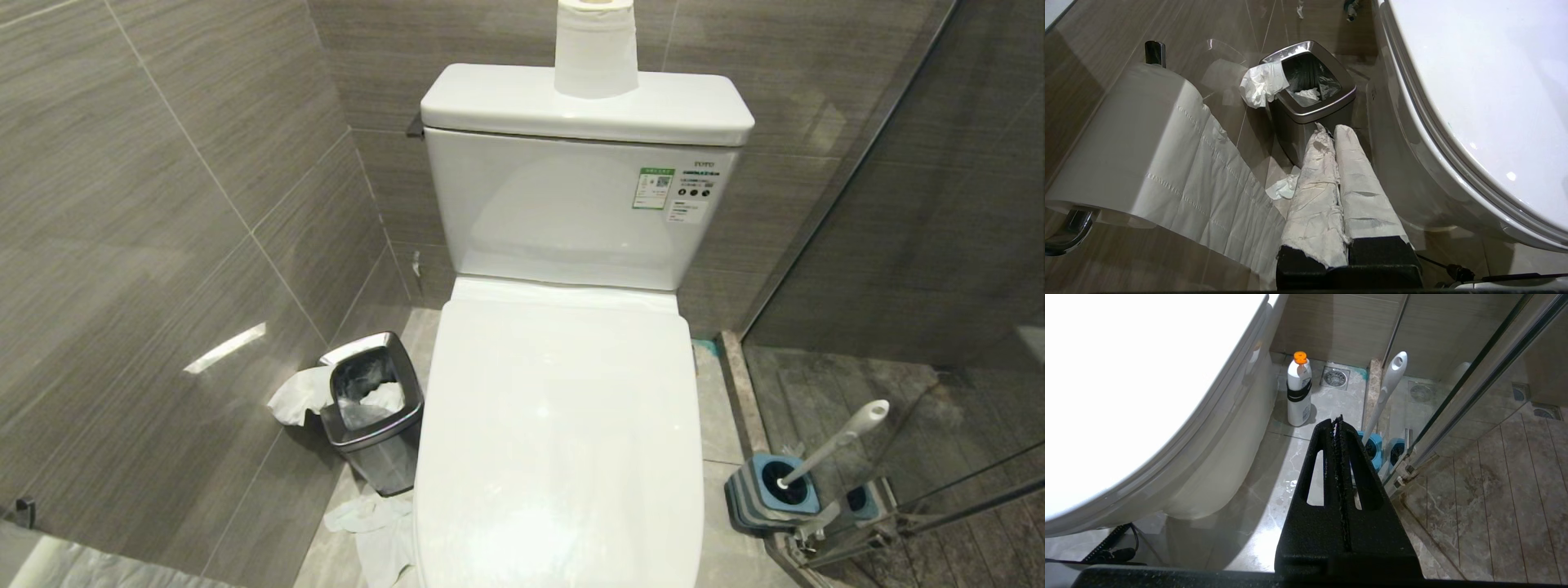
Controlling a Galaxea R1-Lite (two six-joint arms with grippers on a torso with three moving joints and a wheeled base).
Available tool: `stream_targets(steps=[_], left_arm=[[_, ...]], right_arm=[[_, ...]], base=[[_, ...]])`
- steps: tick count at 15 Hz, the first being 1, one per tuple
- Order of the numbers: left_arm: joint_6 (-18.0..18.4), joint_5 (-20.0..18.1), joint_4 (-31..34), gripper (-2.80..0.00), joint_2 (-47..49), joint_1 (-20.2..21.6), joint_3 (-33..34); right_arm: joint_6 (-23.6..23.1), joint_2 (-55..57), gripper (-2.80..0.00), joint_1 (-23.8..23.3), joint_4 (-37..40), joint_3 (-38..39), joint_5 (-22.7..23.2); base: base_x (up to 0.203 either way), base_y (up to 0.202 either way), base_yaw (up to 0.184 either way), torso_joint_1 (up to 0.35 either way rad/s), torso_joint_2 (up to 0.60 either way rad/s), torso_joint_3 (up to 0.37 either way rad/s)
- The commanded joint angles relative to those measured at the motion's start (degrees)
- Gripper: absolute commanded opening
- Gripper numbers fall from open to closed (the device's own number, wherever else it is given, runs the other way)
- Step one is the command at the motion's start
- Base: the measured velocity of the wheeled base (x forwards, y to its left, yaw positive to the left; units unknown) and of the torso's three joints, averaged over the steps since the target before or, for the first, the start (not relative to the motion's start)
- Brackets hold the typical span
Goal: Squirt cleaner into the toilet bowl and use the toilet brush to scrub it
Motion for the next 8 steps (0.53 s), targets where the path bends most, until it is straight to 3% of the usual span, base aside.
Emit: stream_targets(steps=[1,8], left_arm=[[0.0,0.0,0.0,-2.8,0.1,0.0,0.0],[0.0,0.0,0.0,-2.8,0.1,0.0,0.0]], right_arm=[[0.0,0.0,-2.8,0.0,0.0,0.0,0.0],[0.0,0.0,-2.8,0.0,0.0,-0.1,0.0]], base=[[0.0,0.0,0.0,0.0,0.0,0.0],[0.0,0.0,0.0,0.0,0.0,0.0]])
